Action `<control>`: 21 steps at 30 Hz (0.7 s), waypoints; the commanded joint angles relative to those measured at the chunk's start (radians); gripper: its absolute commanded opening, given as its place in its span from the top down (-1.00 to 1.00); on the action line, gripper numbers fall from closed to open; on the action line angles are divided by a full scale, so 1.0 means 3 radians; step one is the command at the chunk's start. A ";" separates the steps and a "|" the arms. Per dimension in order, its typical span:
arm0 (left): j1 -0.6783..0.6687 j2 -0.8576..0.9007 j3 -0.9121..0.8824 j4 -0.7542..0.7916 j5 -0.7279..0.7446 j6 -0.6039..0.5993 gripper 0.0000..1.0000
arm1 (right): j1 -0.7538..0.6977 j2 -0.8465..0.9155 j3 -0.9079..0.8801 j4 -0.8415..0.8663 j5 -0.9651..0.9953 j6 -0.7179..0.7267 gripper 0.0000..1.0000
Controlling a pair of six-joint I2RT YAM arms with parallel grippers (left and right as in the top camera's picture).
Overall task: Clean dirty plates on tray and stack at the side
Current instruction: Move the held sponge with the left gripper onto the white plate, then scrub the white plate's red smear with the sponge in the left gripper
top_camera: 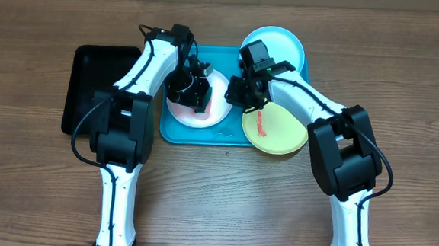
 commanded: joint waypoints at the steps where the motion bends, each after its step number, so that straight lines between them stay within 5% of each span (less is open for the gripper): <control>1: -0.0050 0.0146 0.0034 0.0245 -0.0771 -0.0750 0.92 | 0.0019 0.0031 0.0024 0.0005 -0.0065 0.0041 0.93; 5: -0.0052 0.0146 0.0174 0.0243 -0.1874 -0.1525 0.92 | 0.0019 0.0031 0.0024 0.0005 -0.0065 0.0041 0.93; 12: -0.0097 0.0146 0.0356 -0.0141 -0.2548 -0.1818 0.92 | 0.0019 0.0032 0.0024 0.0006 -0.0064 0.0041 0.93; 15: -0.0131 0.0146 0.0356 -0.0352 -0.2416 -0.1727 0.92 | 0.0019 0.0032 0.0024 0.0008 -0.0064 0.0041 0.93; 21: -0.0217 0.0146 0.0356 -0.0591 -0.1235 -0.0565 0.92 | 0.0019 0.0031 0.0024 0.0010 -0.0065 0.0042 0.93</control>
